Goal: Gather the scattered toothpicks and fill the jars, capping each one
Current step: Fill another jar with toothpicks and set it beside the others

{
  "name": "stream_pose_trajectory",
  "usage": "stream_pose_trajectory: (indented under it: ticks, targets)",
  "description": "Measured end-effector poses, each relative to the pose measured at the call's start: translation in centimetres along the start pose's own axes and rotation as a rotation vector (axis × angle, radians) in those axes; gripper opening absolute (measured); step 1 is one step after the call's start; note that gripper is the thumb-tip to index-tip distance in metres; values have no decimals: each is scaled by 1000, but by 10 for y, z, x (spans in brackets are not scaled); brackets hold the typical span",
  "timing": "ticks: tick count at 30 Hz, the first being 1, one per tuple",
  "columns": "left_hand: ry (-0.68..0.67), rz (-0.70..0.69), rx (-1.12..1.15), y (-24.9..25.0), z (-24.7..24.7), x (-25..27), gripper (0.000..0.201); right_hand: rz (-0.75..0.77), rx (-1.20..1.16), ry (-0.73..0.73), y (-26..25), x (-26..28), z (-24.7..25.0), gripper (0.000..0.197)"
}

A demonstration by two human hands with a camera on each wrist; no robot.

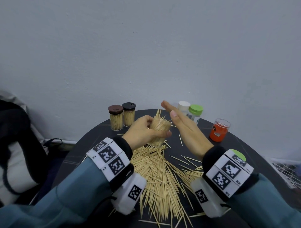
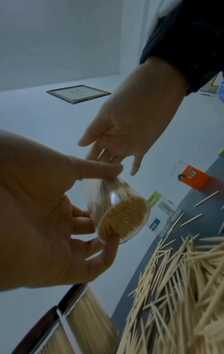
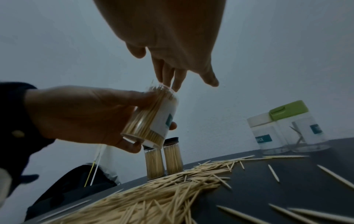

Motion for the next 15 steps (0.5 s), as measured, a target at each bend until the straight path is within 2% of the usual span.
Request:
stream_pose_trajectory:
  ticks: [3, 6, 10, 13, 15]
  targets:
    - [-1, -8, -11, 0, 0, -1, 53, 34, 143, -55, 4, 1, -4, 54]
    - [-5, 0, 0, -1, -1, -1, 51, 59, 242, -28, 5, 1, -4, 58]
    - [-7, -5, 6, -1, -1, -1, 52, 76, 244, -10, 2, 2, -1, 45]
    - [0, -19, -1, -1, 0, -1, 50, 74, 251, -71, 2, 2, -2, 44]
    - [3, -17, -7, -2, 2, -2, 51, 93, 260, -61, 2, 1, -2, 49]
Point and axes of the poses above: each hand's wrist, its own x-axis away from the middle knuckle, its own z-axis out of the back of the hand, y = z × x, the point moved 1 cm from there along -x, towards the middle knuckle, and after that the axes turned 14 degrees about y, right-handed, at the moved point
